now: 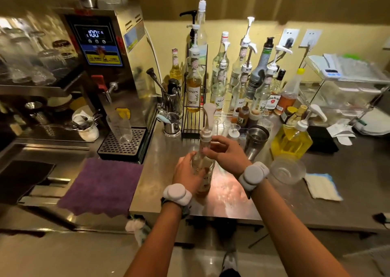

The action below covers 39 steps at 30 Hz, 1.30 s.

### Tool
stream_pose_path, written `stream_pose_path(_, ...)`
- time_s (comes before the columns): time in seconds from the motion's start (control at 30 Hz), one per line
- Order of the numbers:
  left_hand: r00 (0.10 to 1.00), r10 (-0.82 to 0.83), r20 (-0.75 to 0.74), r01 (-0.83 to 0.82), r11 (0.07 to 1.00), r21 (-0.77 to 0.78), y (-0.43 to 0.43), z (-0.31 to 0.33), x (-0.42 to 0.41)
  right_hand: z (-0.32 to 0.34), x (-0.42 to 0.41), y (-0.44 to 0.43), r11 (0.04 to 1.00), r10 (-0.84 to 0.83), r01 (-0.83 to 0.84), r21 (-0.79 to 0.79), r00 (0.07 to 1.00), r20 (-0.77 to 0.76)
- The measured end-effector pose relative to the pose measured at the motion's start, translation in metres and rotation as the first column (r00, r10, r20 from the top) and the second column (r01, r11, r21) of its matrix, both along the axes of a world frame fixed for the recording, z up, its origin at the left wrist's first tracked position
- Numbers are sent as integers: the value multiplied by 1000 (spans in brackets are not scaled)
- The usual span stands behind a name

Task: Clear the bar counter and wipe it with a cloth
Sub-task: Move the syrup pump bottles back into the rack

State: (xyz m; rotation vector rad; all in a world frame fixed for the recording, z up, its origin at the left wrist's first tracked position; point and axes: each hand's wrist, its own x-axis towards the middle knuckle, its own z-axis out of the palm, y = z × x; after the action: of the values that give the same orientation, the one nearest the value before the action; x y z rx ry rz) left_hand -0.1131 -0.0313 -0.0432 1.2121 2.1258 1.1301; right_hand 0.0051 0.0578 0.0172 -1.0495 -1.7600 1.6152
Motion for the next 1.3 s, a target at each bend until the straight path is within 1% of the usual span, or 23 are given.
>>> stream_pose_path(0.13,998,14,62,-15,1000,13,5,2,8,-2,-1,2,999,19,-19,41,1000,7)
stream_pose_path(0.27,996,7,86,-8,1000,7,7,1,7,-5,-1,7,993,26,-30,113,999,29)
stream_pose_path(0.4,995,30,91,-30,1000,3,13,-1,4,-6,-2,14,990,25,-27,137,1000,17)
stream_pose_path(0.73,996,49,74,-47,998,-37,38,4,-7,-2,-17,45,985,41,-42,165,999,10)
stream_pose_path(0.8,996,66,54,-64,997,-43,46,8,-12,1,-23,55,979,69,-69,190,998,4)
stream_pose_path(0.87,996,83,29,-82,996,-46,55,13,-17,5,-29,66,978,58,-53,201,998,-18)
stream_pose_path(1.0,995,97,3,-97,995,-20,76,29,-29,18,-43,88,967,44,-38,251,999,-18)
stream_pose_path(1.13,994,111,2,-111,994,23,93,45,-43,35,-55,109,941,100,-88,326,995,-19)
stream_pose_path(1.3,992,123,-39,-120,989,89,109,68,-62,59,-72,126,937,108,-85,338,993,-48)
